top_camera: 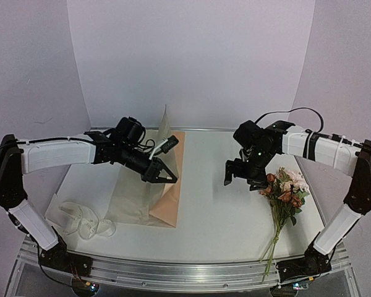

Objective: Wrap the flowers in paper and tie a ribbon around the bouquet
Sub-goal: Pick up the folded wrapping paper from the center of the board, then pass from the left arm to the right

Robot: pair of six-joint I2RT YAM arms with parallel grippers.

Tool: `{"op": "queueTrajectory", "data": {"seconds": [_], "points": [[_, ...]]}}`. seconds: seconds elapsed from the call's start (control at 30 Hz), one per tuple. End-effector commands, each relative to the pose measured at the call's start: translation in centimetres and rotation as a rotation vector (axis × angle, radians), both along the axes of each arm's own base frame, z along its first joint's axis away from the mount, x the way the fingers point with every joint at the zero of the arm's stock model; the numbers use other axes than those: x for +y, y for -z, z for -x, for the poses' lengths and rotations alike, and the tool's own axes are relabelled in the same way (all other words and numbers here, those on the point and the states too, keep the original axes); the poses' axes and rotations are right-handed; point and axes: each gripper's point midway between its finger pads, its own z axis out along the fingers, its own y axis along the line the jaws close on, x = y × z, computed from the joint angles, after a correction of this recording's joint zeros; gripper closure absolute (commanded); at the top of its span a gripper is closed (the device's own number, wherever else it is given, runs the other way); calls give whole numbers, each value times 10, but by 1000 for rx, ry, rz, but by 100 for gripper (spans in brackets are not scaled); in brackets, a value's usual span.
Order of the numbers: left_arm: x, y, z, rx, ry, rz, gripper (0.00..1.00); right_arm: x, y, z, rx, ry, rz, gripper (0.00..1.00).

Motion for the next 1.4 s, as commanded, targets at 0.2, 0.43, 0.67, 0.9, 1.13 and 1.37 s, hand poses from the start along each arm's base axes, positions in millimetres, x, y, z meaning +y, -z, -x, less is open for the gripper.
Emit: {"op": "queueTrajectory", "data": {"seconds": [0.2, 0.43, 0.67, 0.9, 1.13, 1.37], "points": [[-30, -2, 33, -15, 146, 13, 100, 84, -54, -42, -65, -24, -352, 2], [-30, 1, 40, -8, 172, -3, 100, 134, -63, -68, -48, -37, -519, 4], [-31, 0, 42, -17, 170, -2, 100, 168, -38, -74, 32, 14, -580, 12], [-30, -2, 40, -35, 156, 1, 100, 182, -11, -68, 82, 60, -572, 23], [-30, 3, 40, -29, 147, 1, 100, 199, 4, -66, 111, 91, -590, 47], [-30, 1, 34, -21, 91, 8, 93, 187, 8, -62, 73, 99, -545, 91]]}}
